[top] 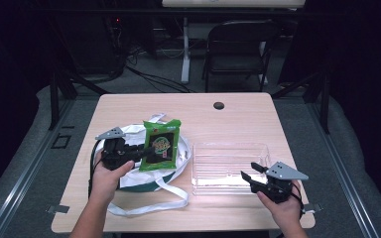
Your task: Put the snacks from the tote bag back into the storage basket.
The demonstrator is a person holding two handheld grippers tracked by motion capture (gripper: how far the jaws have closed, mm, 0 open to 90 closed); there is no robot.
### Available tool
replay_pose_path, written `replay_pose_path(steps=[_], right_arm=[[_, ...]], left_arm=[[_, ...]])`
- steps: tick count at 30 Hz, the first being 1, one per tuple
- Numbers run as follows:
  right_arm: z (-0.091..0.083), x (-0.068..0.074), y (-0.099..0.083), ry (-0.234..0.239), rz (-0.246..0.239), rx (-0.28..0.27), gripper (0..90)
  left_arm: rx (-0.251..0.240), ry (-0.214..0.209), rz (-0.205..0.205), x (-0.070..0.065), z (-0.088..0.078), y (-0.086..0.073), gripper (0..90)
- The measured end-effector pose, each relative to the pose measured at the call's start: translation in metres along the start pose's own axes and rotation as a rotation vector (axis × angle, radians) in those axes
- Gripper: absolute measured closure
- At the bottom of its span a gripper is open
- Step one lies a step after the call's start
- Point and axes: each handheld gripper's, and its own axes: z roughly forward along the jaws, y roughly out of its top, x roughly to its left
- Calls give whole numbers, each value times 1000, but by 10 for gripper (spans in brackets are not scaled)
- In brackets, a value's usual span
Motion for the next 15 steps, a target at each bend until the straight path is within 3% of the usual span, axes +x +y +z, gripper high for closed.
replay_pose_path(steps=[15], right_arm=[[4,5,3,29,-28,23,482]], left_arm=[[9,-27,35,-12,6,2,717]])
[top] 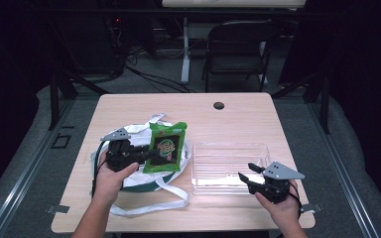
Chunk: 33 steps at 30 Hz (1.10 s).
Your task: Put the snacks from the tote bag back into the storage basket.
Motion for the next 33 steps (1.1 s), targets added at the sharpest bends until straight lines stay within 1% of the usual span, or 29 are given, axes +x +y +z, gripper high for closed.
replay_pose_path(steps=[7,11,12,13,14,16,19,21,25,26,31,32,33], right_arm=[[2,6,8,29,-22,-5,489],[3,9,14,45,-41,9,499],[4,11,20,64,-56,19,503],[4,11,20,64,-56,19,503],[5,12,25,87,-62,34,505],[6,13,26,95,-66,38,507],[10,14,32,133,-73,65,513],[13,15,37,154,-91,82,522],[14,15,42,171,-97,84,524],[15,15,46,190,-102,93,510],[17,17,52,203,-116,104,510],[17,17,56,201,-134,114,510],[18,17,57,203,-135,119,508]], left_arm=[[-4,-10,13,-7,0,2,717],[-9,-16,17,-9,0,3,718],[-7,-18,20,-10,0,3,717],[-6,-19,24,-11,0,4,717],[-5,-22,30,-12,0,4,718],[-8,-24,28,-13,1,4,717],[-3,-28,35,-15,2,4,717],[-4,-32,35,-16,3,5,717],[-2,-34,39,-17,4,5,717],[1,-37,40,-18,5,4,717],[6,-40,42,-19,7,4,717],[6,-43,43,-19,8,3,717],[6,-43,43,-19,8,3,718]])
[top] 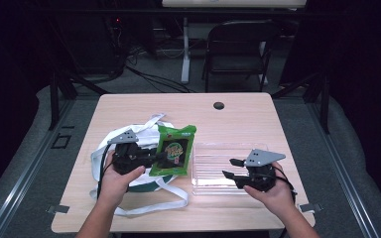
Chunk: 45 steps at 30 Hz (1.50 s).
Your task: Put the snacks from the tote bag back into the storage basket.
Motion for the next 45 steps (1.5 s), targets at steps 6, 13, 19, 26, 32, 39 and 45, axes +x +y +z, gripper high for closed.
replay_pose_path(steps=[6,13,19,26,32,39,45], right_arm=[[0,-1,9,12,-26,26,535],[-1,-2,27,44,-63,56,533],[-3,-2,44,54,-112,85,528],[-3,0,61,77,-152,109,522],[0,-1,72,78,-185,127,514],[-2,-4,87,70,-210,137,512],[-4,-5,100,70,-234,147,511]], left_arm=[[-2,-10,-4,1,0,0,718],[0,-15,-4,0,1,0,717],[-1,-16,-3,-1,1,0,718],[-3,-18,2,-1,1,0,718],[-4,-17,1,-1,1,0,718],[-3,-17,3,-2,1,0,718],[-3,-18,4,-2,2,0,718]])
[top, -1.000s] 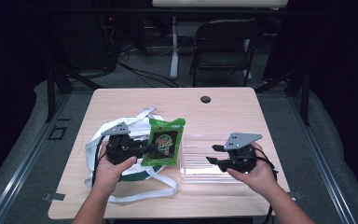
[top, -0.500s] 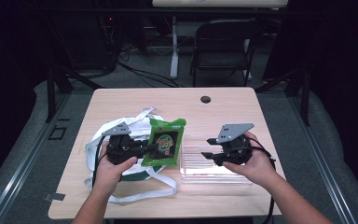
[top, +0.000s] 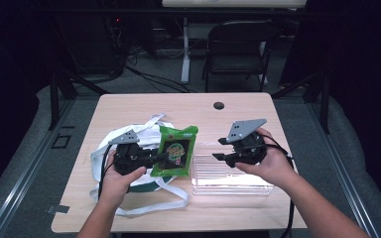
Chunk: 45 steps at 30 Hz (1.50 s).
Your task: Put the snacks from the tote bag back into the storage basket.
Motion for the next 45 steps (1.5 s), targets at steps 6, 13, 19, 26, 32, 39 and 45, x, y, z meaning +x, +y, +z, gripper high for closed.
replay_pose_path(steps=[6,13,19,26,32,39,45], right_arm=[[-1,-4,13,13,-22,20,511],[1,-6,30,34,-44,21,506],[4,-10,40,45,-56,35,491],[11,-21,52,59,-71,73,476],[15,-26,58,79,-92,78,453],[22,-26,63,135,-114,86,439],[29,-24,67,171,-145,117,440]], left_arm=[[3,-7,2,-2,1,0,718],[2,-13,6,-3,2,1,718],[3,-20,3,-3,2,0,718],[2,-29,8,-5,5,0,718],[6,-44,16,-8,6,1,719],[12,-53,18,-10,9,1,718],[18,-65,23,-13,13,0,718]])
